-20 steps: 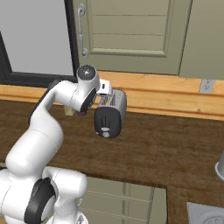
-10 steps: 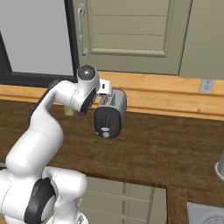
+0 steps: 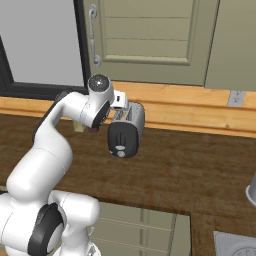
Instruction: Start the toaster. Once the lever pops up, take the bread to the plate on the dining counter.
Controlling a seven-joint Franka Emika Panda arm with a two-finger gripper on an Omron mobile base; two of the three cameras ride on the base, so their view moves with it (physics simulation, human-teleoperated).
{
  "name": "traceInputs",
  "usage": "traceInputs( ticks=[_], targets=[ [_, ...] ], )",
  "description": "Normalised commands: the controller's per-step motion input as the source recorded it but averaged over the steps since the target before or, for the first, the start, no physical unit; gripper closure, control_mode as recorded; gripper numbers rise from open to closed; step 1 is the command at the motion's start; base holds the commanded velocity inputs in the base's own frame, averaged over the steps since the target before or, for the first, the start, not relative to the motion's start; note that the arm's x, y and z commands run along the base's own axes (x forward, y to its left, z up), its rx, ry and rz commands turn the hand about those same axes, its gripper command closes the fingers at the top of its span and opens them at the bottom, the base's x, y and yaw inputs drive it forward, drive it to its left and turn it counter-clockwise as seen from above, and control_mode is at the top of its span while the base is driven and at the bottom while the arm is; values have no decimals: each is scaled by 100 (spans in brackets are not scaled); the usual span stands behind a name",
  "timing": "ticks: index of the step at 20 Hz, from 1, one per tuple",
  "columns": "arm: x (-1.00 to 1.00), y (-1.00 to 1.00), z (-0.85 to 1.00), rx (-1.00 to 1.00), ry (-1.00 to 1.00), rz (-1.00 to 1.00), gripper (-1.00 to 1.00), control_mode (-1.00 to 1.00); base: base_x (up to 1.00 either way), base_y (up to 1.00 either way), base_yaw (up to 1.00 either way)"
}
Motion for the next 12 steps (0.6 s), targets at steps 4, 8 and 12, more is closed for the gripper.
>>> traceInputs(
  ticks=[4,8,12],
  targets=[
    [0,0,0,0,0,0,-100,-100,0,0,0],
    [0,0,0,0,0,0,-100,-100,0,0,0],
    [0,0,0,0,0,0,-100,-100,0,0,0]
  ],
)
